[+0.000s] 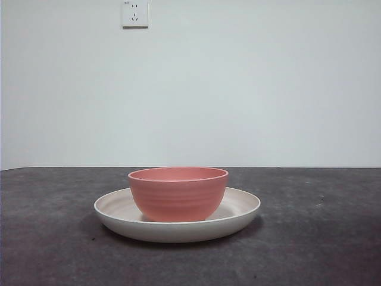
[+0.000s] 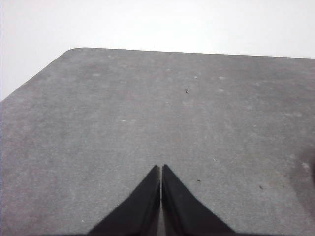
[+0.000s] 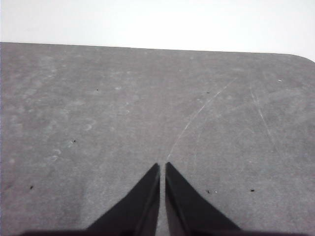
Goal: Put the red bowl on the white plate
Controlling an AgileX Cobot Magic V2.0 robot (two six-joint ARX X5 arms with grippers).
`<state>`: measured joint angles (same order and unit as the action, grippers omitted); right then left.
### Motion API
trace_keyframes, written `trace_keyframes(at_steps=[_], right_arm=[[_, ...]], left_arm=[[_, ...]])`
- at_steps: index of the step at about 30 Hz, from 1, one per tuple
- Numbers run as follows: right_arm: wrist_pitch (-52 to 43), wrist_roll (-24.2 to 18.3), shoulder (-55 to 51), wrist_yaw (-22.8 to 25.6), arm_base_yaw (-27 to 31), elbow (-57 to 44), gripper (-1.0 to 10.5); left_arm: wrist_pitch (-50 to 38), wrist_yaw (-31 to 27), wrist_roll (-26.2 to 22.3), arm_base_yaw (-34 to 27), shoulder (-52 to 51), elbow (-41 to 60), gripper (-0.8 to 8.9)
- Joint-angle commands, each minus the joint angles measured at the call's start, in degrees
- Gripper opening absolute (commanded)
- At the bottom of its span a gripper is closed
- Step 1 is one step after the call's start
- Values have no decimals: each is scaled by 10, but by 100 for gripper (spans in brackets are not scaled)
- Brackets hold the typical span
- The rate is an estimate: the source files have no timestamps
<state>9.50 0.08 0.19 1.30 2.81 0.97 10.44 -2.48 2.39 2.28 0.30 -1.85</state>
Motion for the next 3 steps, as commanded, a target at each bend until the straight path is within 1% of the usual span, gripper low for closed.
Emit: trace_keyframes(at_steps=[1, 3], right_arm=[[-7, 4, 0, 2, 1, -3, 15], [-7, 4, 0, 2, 1, -3, 15]], left_arm=[[3, 0, -4, 0, -1, 12, 7], [3, 0, -4, 0, -1, 12, 7]])
